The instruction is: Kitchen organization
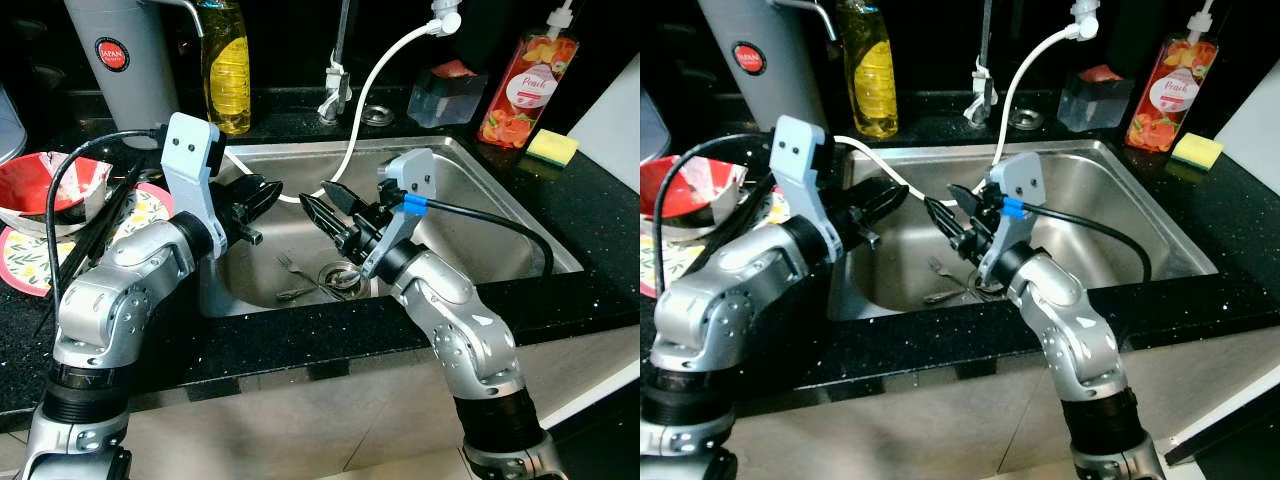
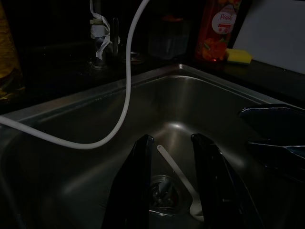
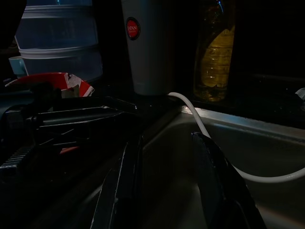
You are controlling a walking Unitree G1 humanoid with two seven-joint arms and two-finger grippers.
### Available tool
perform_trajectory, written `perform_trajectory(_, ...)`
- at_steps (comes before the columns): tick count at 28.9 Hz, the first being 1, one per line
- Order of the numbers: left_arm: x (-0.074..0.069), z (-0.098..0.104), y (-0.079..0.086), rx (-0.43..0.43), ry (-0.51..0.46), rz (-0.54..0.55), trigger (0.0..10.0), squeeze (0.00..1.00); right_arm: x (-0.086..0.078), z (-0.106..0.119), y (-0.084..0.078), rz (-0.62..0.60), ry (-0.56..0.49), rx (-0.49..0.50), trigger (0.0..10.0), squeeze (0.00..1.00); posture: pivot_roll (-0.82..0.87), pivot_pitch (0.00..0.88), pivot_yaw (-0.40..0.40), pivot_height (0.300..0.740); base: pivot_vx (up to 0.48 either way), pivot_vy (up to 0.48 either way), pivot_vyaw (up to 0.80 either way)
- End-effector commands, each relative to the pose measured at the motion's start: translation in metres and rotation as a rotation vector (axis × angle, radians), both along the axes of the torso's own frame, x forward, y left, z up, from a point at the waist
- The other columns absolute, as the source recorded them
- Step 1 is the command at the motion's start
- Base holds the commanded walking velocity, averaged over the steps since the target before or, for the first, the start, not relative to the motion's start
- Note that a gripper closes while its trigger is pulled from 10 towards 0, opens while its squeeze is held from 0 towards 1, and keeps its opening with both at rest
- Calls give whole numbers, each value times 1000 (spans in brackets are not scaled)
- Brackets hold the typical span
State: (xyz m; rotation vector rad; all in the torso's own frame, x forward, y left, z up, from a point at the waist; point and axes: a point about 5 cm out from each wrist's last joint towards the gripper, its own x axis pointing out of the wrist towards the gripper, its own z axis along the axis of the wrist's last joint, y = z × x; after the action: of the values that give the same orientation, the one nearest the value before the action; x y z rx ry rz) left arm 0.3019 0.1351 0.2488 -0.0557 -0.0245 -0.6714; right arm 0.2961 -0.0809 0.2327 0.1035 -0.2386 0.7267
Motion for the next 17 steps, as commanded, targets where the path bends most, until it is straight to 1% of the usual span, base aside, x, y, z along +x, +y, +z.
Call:
perform_trajectory(1, -1, -1, 1, 18, -3, 4, 10000, 0, 0, -1, -4, -17, -2, 4, 10000, 0, 41, 0, -42, 740, 0, 0, 0)
perform_trajectory(17, 0, -2, 1, 22, 3, 10, 10000, 0, 0, -2, -4, -18, -3, 2, 10000, 0, 41, 0, -42, 740, 0, 0, 0)
